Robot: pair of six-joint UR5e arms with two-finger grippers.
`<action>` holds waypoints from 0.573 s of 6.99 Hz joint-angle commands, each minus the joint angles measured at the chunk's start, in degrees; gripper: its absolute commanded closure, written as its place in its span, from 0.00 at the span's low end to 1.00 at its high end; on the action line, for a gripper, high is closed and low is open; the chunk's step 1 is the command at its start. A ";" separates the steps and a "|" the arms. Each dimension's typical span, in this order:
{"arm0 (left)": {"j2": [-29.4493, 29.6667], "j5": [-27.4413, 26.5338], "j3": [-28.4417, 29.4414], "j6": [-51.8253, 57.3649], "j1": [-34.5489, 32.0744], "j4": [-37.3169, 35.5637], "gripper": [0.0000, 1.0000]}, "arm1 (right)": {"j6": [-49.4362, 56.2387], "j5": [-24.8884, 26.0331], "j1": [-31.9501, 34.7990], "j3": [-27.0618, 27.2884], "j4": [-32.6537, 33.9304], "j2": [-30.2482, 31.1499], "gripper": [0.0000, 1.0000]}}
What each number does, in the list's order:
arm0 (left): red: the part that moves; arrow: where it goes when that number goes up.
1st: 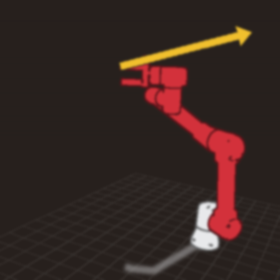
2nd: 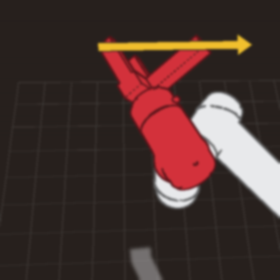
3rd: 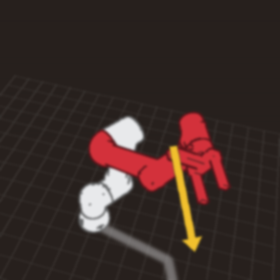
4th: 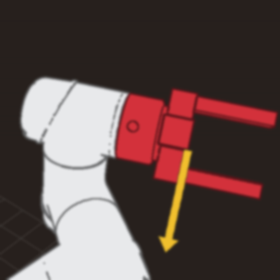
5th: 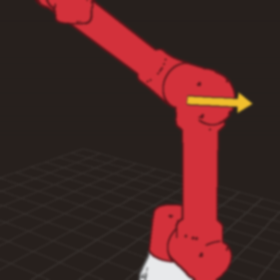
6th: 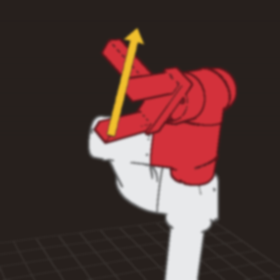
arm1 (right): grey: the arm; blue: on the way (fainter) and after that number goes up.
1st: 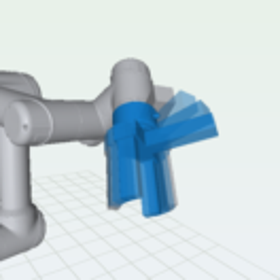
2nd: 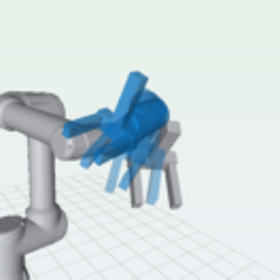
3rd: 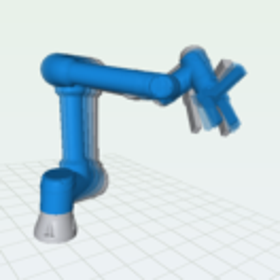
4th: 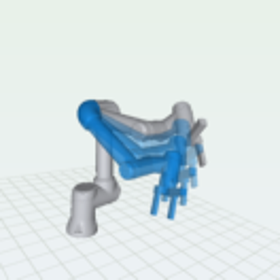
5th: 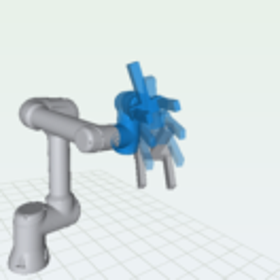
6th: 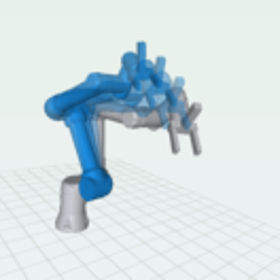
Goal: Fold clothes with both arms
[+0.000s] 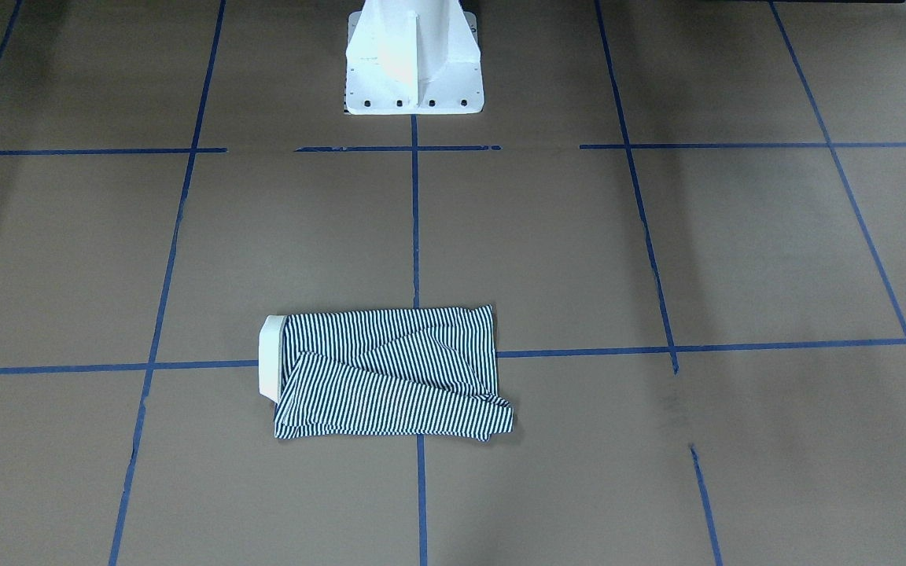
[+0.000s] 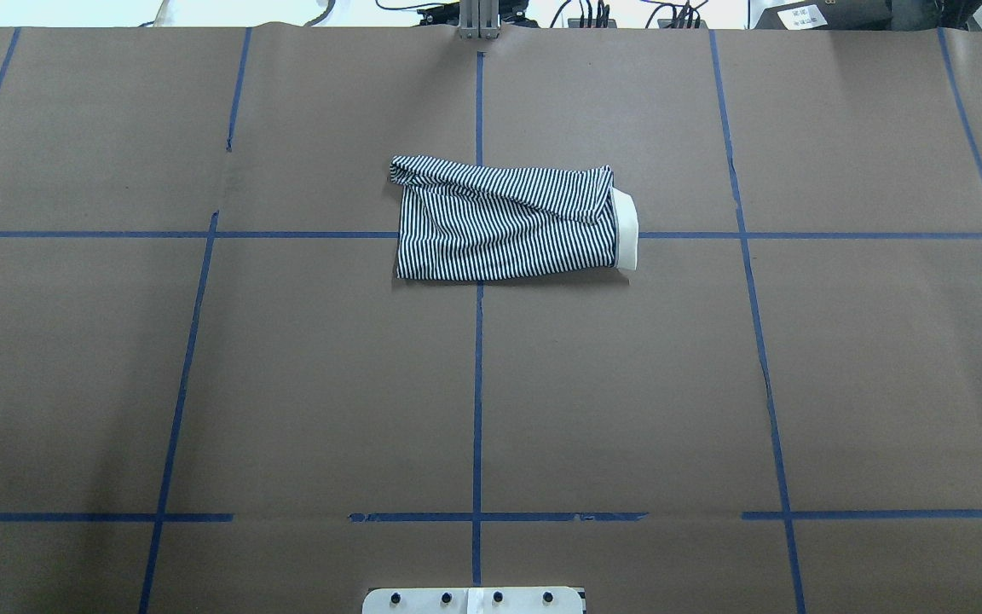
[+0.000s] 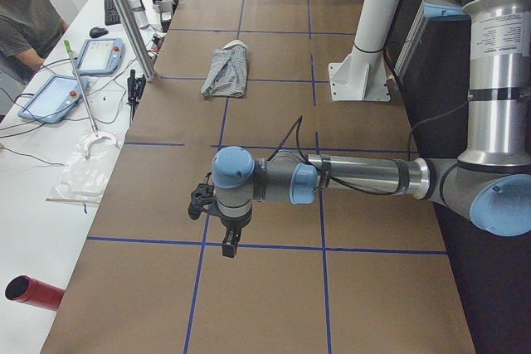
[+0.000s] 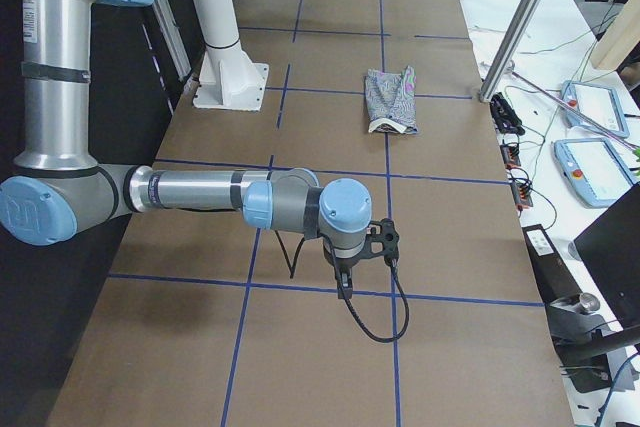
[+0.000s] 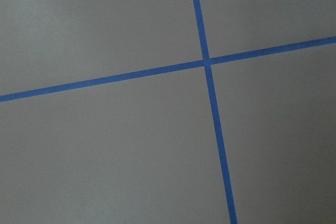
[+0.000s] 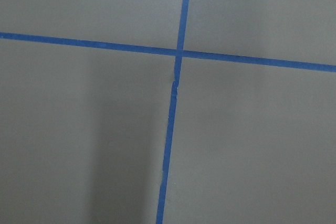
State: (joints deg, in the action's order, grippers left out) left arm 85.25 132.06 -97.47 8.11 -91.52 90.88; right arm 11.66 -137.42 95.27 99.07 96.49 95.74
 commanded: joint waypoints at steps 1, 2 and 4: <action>-0.26 -0.22 0.08 0.07 0.03 0.26 0.00 | -4.67 0.39 -1.30 -0.28 -0.33 -0.03 0.00; -0.26 -0.22 0.17 0.07 0.03 0.26 0.00 | -8.02 0.40 -2.88 -0.19 -0.42 -0.12 0.00; -0.35 -0.31 0.26 0.07 0.03 0.26 0.00 | -8.23 0.31 -2.99 -0.19 -0.42 -0.20 0.00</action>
State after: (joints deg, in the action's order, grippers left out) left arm 84.95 131.78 -97.25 8.21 -91.49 91.13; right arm 4.08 -137.05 92.53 98.86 96.09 95.58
